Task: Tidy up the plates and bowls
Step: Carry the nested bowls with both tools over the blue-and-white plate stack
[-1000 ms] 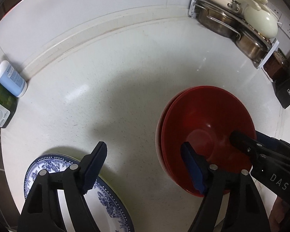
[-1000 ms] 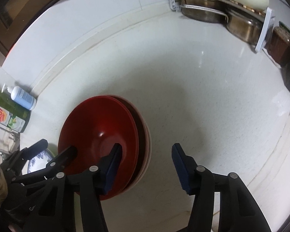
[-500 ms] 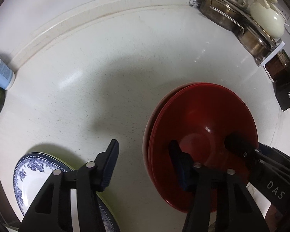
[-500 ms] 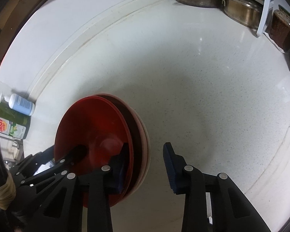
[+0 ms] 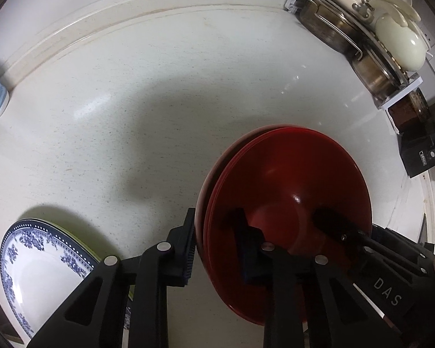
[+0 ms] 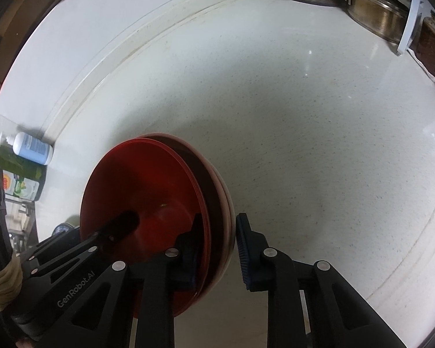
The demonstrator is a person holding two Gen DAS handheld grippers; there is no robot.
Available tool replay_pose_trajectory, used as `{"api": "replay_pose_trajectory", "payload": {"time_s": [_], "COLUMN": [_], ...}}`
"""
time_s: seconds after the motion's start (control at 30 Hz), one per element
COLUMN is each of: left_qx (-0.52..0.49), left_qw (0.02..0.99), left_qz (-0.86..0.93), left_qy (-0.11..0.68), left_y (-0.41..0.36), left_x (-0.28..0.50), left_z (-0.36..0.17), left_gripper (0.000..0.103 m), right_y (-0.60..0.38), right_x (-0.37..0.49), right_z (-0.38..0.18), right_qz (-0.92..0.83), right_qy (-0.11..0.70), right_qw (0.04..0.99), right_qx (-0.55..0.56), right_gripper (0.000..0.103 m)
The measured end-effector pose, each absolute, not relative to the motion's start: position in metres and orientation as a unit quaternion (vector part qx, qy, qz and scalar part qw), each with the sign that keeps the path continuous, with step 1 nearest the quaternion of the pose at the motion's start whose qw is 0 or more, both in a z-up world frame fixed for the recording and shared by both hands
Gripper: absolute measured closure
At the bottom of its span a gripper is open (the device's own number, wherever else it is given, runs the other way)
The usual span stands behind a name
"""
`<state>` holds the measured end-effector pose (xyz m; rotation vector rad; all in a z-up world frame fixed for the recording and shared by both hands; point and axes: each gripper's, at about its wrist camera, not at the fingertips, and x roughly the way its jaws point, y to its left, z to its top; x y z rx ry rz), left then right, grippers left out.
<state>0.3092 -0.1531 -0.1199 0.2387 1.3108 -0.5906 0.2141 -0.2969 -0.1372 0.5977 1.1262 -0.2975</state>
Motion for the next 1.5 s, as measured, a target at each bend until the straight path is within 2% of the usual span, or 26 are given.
{"api": "replay_pose_trajectory", "payload": {"time_s": [0.4,0.7,1.13,1.5], "left_qx": [0.098,0.072,0.022,-0.026], "left_qw": [0.759,0.778,0.817,0.836], "left_qz": [-0.259,-0.245,-0.19,-0.128], "left_qy": [0.589,0.573,0.544,0.533], "left_y": [-0.149,-0.123,-0.066,0.005], "left_x": [0.307,0.303,0.297,0.292], "left_z": [-0.108,-0.082,-0.045,-0.035], "left_gripper": [0.078,0.078,0.078,0.078], "right_y": [-0.292,-0.279,-0.235,-0.182], "right_x": [0.218,0.217,0.229,0.246], "right_z": [-0.136,-0.109,-0.067,-0.05], "right_qz": [-0.137,-0.125,-0.068,0.004], "right_qy": [0.523,0.51,0.49,0.489], "right_qw": [0.794,0.812,0.846,0.86], "right_qx": [0.278,0.255,0.198,0.147], "right_gripper": [0.08,0.08,0.08,0.08]}}
